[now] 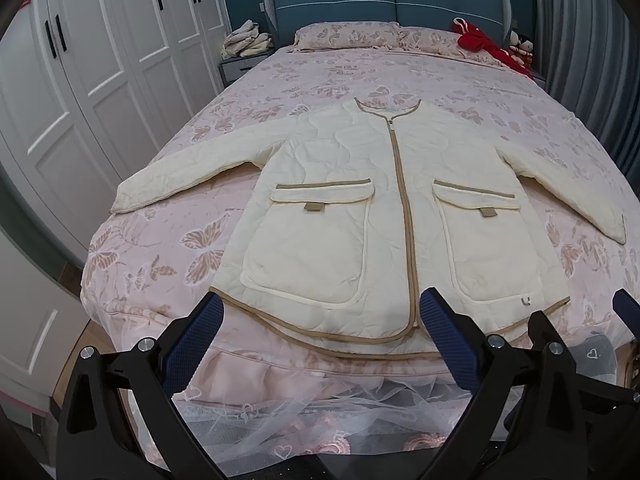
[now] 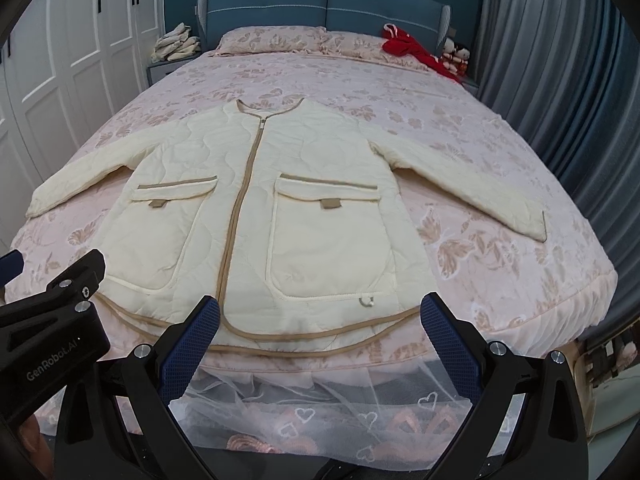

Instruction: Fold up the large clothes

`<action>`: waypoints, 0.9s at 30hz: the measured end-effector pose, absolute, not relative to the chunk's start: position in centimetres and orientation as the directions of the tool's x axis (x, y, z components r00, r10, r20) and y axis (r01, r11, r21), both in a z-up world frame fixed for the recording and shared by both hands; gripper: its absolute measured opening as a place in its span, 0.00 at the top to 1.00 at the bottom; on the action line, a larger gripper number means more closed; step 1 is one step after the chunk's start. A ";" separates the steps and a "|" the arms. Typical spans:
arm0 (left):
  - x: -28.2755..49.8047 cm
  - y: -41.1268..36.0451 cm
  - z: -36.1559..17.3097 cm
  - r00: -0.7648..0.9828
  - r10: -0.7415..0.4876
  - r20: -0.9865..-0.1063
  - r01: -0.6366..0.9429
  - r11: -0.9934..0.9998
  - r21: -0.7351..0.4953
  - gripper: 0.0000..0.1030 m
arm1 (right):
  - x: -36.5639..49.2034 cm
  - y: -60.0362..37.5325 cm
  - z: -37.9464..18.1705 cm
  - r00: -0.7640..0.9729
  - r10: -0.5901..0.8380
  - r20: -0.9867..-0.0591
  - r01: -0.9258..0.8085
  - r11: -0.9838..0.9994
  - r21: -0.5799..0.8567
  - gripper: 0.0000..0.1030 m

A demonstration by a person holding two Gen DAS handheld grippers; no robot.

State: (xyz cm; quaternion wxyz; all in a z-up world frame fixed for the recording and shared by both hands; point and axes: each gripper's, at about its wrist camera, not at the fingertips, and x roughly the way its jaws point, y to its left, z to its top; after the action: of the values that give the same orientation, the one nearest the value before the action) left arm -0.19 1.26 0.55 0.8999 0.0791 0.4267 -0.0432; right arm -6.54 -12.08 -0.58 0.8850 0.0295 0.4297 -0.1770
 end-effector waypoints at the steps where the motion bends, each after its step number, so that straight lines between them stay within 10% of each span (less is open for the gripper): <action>1: -0.1 1.4 0.6 0.631 -0.009 -0.776 0.141 0.985 0.104 0.07 | -6.5 -12.2 -0.6 0.567 -0.288 -0.772 0.341 0.935 -0.098 0.05; 27: 0.0 1.8 0.3 0.633 0.007 -0.774 0.118 0.987 0.106 0.07 | -6.5 -13.1 -0.6 0.565 -0.294 -0.771 0.358 0.929 -0.092 0.05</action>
State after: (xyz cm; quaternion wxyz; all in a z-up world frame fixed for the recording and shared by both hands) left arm 0.04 1.82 0.25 0.9006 0.0733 0.4273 -0.0309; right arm -6.46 -13.07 -0.56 0.8838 0.0371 0.4285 -0.1843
